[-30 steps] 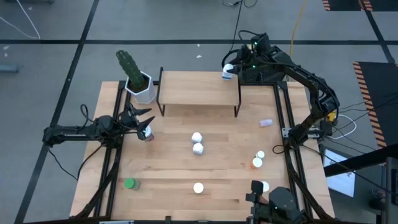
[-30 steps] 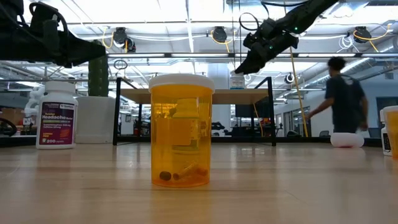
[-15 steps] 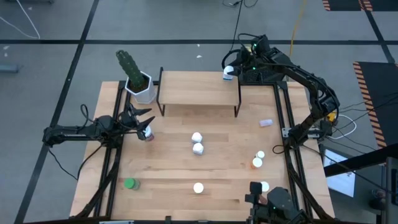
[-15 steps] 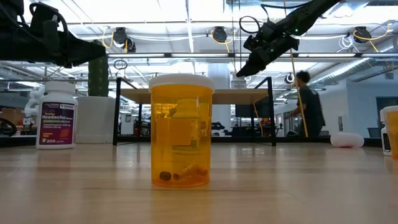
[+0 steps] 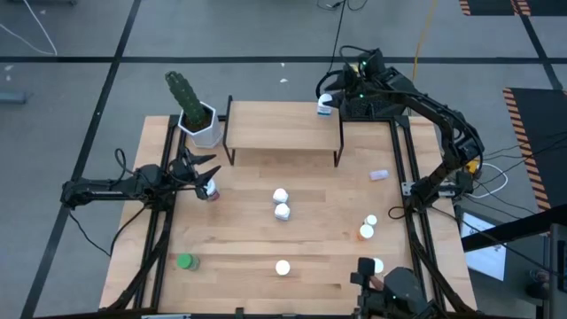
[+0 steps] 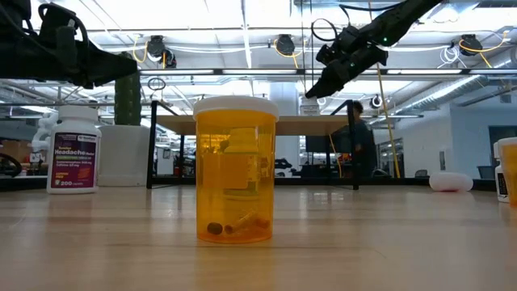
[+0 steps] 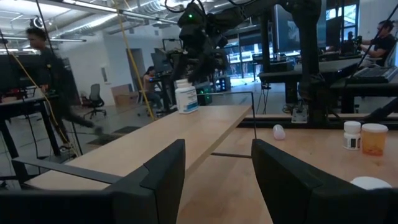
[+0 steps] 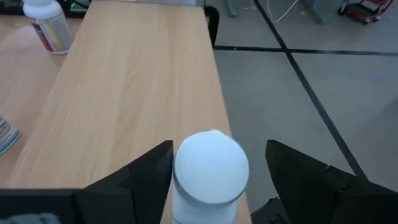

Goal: Pick and place medicine bottles onto shelf by color
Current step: Put the top right white and blue pill bottle on the shelf, then put the bottom white and blue pill bottle aligned with the other white and blue pill bottle on the shelf

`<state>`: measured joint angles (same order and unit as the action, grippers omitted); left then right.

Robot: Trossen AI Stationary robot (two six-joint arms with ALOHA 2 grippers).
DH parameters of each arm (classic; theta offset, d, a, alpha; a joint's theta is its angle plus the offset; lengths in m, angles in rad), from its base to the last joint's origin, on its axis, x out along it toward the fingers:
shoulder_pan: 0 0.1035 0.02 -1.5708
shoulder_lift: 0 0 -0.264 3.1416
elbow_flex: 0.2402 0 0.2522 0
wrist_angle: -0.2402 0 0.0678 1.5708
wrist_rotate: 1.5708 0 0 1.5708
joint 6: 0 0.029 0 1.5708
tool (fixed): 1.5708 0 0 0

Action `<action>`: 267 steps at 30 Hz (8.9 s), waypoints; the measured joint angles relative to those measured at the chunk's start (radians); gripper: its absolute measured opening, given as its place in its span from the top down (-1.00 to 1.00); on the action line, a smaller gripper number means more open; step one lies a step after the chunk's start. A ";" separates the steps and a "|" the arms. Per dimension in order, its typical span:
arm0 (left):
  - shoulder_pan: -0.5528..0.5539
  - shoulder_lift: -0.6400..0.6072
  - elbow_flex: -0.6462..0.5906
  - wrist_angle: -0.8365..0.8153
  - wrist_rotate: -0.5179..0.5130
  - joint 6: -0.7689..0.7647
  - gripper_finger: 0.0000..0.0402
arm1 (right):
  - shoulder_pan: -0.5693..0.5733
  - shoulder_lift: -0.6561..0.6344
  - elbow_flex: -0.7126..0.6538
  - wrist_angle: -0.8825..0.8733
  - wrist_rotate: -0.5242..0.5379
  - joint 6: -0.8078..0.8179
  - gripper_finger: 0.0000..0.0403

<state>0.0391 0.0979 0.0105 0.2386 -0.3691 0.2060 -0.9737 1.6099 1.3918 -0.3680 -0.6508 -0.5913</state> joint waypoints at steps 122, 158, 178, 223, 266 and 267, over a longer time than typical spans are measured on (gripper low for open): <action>-0.169 0.139 0.000 0.008 -0.027 -0.135 0.06 | 1.120 0.271 -0.530 1.057 0.776 0.674 -0.39; -0.169 0.140 0.000 -0.064 -0.039 -0.211 0.06 | 0.705 -0.405 -0.479 0.383 0.478 0.395 0.12; -0.169 0.140 0.000 -0.094 -0.052 -0.261 0.06 | 0.225 -0.242 -0.288 0.144 0.148 0.073 0.11; -0.169 0.140 0.000 -0.133 -0.052 -0.302 0.06 | 0.181 -0.311 -0.289 0.146 0.079 0.122 -0.21; -0.169 0.140 0.000 -0.139 -0.051 -0.318 0.06 | 0.325 -0.303 -0.415 0.160 0.458 0.116 0.40; -0.169 0.140 0.000 -0.139 -0.050 -0.318 0.06 | 0.325 -0.303 -0.415 0.161 0.440 0.117 0.40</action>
<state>-0.1296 0.2375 0.0105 0.0994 -0.4194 -0.1123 -0.6488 1.3067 0.9771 -0.2074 -0.2105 -0.4743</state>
